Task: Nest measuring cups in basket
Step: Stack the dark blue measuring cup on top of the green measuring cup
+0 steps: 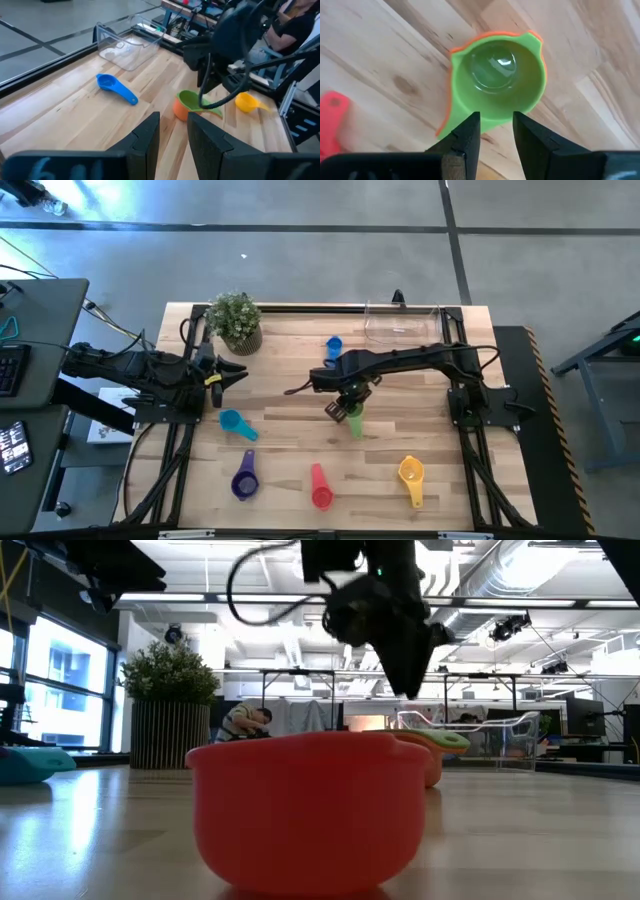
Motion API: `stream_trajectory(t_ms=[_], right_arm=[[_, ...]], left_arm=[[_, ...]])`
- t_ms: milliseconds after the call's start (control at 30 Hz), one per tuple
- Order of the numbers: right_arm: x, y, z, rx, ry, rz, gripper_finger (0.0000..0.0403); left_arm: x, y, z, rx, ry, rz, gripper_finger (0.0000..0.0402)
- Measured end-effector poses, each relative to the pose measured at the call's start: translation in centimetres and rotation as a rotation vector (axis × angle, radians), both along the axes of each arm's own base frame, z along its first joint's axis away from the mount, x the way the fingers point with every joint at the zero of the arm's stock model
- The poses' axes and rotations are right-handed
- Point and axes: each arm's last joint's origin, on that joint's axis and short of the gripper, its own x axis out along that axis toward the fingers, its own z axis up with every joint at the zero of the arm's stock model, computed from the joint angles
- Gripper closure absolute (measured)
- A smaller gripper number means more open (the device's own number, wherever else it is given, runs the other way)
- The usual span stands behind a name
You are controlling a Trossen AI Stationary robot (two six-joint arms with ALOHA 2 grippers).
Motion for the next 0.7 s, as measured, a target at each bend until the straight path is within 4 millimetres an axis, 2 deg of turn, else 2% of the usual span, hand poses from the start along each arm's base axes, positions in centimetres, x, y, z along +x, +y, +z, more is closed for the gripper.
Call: stream_trajectory(t_ms=[300, 500, 700], right_arm=[[0.9, 1.9, 5.1, -0.113, -0.153, -0.1, 0.0295], [0.5, 2.8, 8.4, -0.187, -0.218, -0.152, 0.0295], [-0.6, 2.7, 11.8, -0.305, -0.277, -0.182, 0.0295]], left_arm=[[0.1, -0.4, -0.1, -0.1, 0.004, -0.118, 0.0312], [0.1, -0.6, -0.1, -0.251, -0.009, -0.14, 0.0312], [-0.1, -0.8, 0.5, -0.367, -0.017, -0.178, 0.0312]])
